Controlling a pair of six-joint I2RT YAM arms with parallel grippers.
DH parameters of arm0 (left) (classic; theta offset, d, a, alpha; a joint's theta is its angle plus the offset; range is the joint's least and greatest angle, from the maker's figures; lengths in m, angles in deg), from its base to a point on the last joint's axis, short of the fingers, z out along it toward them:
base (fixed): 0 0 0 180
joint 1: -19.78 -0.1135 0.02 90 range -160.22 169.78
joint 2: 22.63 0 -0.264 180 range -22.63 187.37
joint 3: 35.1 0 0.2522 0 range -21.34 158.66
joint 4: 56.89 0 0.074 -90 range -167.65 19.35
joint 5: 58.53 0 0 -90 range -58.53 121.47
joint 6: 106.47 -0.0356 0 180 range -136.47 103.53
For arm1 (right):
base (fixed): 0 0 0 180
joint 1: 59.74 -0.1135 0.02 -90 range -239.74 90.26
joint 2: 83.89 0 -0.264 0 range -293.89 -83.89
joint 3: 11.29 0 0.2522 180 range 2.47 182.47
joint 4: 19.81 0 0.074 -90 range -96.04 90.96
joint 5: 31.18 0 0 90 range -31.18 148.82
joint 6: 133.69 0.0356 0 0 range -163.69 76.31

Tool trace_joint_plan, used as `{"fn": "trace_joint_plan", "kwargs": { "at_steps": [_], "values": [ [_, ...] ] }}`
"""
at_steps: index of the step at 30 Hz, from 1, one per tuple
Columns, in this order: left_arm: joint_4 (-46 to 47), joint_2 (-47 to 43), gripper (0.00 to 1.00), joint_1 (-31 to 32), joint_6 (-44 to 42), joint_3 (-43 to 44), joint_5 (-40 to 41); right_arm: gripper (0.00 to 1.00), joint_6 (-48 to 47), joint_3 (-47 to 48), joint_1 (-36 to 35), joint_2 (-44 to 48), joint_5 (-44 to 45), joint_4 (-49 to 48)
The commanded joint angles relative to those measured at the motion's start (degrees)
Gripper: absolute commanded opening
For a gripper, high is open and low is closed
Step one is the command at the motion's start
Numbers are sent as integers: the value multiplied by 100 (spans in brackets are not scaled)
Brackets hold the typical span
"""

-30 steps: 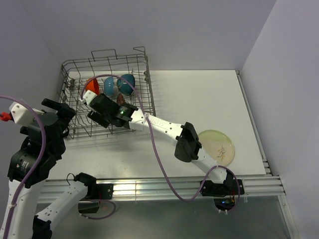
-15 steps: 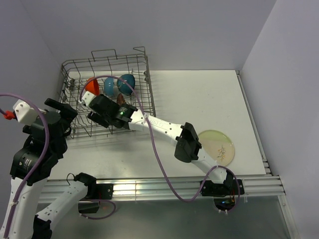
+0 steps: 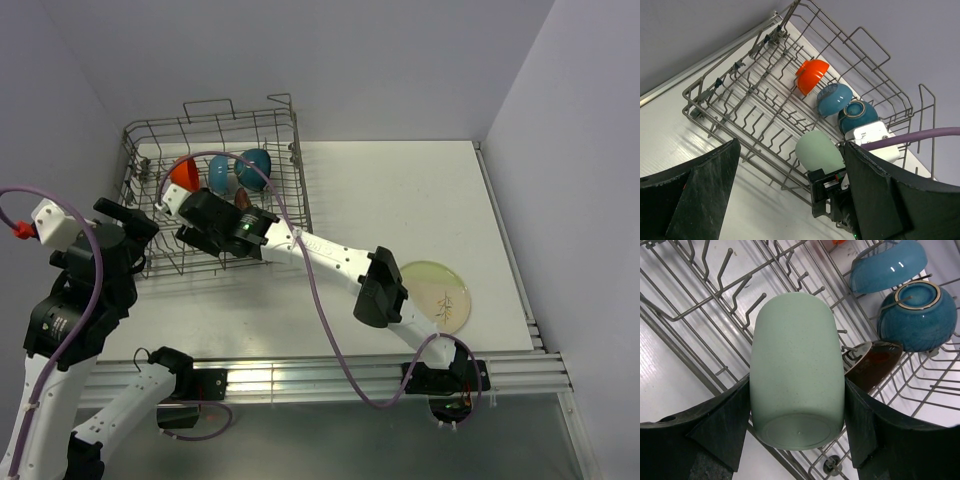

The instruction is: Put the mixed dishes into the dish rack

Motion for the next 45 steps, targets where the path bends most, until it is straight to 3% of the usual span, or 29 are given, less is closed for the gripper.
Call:
{"fn": "trace_joint_plan", "kwargs": {
  "at_steps": [1,17,31,34,35,38,40,45],
  "values": [
    [143,-64,90,-23,-58,-39,-56,0,-252,164,-77,435,236,97],
    [143,-72,90,-23,-67,-39,-82,2,-464,296,-86,111,8,185],
    [169,-55,90,-23,-111,-48,-73,45,-463,384,72,-329,-125,-8],
    [187,-46,90,-31,-120,-48,-82,66,-472,349,89,-338,-72,-8],
    [187,-37,90,-23,-120,-39,-73,79,-464,314,89,-329,-63,-8],
    [213,-28,90,-23,-137,-48,-91,94,-411,270,81,-294,-89,-35],
    [222,-20,90,-23,-128,-57,-108,100,-393,287,89,-285,-168,-35],
    [240,16,90,-31,-120,-101,-161,100,-279,270,81,-189,-432,-96]
  ]
}}
